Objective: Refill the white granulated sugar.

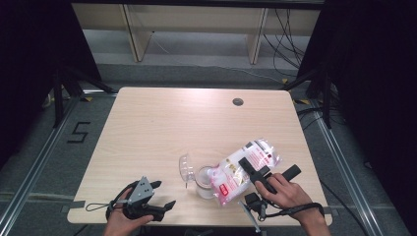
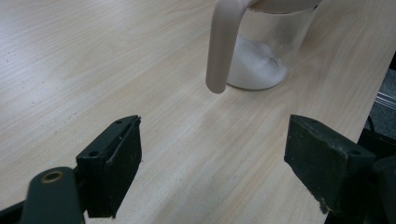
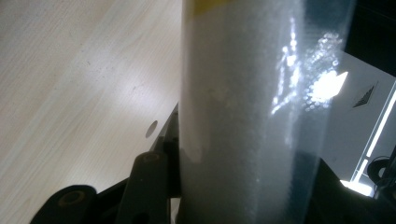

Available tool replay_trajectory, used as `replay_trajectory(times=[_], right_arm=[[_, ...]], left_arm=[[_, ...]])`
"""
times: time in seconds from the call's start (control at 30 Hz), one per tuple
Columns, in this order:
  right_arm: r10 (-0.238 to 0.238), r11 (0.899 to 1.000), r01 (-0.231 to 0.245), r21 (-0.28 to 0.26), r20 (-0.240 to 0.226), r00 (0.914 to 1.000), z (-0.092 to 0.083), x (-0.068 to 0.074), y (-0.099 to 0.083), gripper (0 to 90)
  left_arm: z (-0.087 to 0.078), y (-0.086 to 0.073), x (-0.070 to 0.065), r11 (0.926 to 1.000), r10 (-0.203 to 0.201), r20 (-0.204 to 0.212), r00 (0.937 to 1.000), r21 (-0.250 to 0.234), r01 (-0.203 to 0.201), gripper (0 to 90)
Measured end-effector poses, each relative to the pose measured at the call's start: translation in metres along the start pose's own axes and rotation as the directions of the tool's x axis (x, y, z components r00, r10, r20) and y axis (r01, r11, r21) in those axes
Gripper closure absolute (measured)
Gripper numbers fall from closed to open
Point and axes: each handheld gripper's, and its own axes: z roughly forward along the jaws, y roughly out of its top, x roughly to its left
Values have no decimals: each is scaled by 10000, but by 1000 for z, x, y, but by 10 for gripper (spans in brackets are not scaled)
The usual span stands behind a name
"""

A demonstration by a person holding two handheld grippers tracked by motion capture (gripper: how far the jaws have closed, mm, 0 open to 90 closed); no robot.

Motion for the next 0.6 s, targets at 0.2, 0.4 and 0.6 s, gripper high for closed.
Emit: replay_trajectory(times=[0.2, 0.4, 0.6], right_arm=[[-25, 10000, 25, 27, -11, 10000, 0, 0, 0, 648], [-133, 9999, 134, 73, -20, 9999, -1, -2, 0, 648], [-201, 9998, 201, 60, -27, 9998, -1, -2, 0, 649]], left_arm=[[0, -1, -2, 9998, -211, -40, 9998, 53, 211, 186], [-1, -1, -1, 9998, -77, -95, 9999, 176, 79, 186], [0, 0, -1, 10000, 16, 35, 10000, 7, -16, 186]])
